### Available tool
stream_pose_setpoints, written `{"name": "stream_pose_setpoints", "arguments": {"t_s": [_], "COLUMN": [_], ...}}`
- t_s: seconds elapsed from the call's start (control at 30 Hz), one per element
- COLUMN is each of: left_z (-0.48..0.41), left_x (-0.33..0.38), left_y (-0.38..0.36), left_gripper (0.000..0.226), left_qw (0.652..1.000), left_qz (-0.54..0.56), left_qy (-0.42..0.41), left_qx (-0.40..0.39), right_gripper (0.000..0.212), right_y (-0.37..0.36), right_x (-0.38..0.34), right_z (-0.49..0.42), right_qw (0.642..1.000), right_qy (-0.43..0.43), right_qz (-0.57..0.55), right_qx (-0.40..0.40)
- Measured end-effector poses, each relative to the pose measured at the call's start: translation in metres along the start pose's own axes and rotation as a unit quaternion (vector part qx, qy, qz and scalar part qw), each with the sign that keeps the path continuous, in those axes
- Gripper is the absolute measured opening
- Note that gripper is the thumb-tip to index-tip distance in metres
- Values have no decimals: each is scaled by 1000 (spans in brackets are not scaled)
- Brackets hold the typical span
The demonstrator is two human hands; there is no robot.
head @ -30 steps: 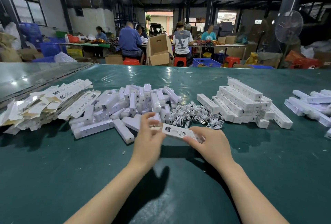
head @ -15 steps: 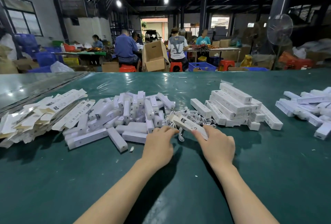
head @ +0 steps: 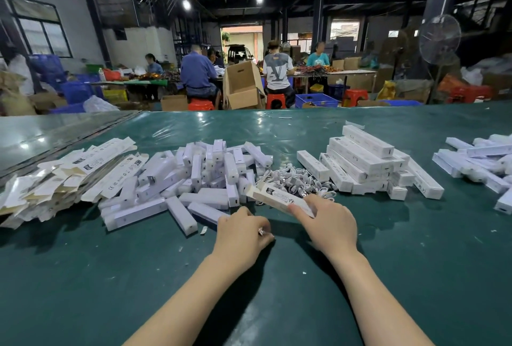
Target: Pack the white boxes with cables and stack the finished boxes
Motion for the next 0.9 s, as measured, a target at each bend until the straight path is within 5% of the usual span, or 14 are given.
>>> {"name": "stream_pose_setpoints", "arguments": {"t_s": [0.1,0.2,0.27,0.4,0.43,0.6,0.67,0.8,0.9], "left_z": [17,21,18,12,12,14,17,23,25], "left_x": [-1,-11,-28,-53,-57,-65,-65,-73,-67], "left_y": [9,29,44,40,39,47,49,59,63], "left_gripper": [23,14,22,27,29,32,32,31,30], "left_qw": [998,970,921,756,749,862,865,812,817], "left_qz": [48,230,367,631,637,469,452,493,485], "left_qy": [-45,-38,19,121,129,93,95,123,101], "left_qx": [19,74,129,128,131,169,197,289,296], "right_gripper": [42,42,41,34,32,30,31,31,35], "right_y": [0,0,-2,-6,-8,-11,-11,-12,-14], "right_x": [-2,-3,-5,-10,-13,-24,-25,-26,-29], "right_z": [2,4,5,8,9,14,15,16,17], "right_qw": [1000,999,999,995,994,988,988,986,985], "right_qy": [13,28,35,44,51,79,82,86,95], "right_qz": [0,3,-6,-50,-54,-53,-56,-66,-56], "right_qx": [-3,-18,-33,-70,-81,-118,-122,-130,-132]}}
Point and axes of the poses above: each hand's wrist, its own z-axis away from the middle knuckle, its own y-axis out of the back of the hand, x = y × z, the point moved 7 cm from there along -z, towards the middle knuckle, and after that the axes turned 7 degrees about z, right-handed, at the moved point
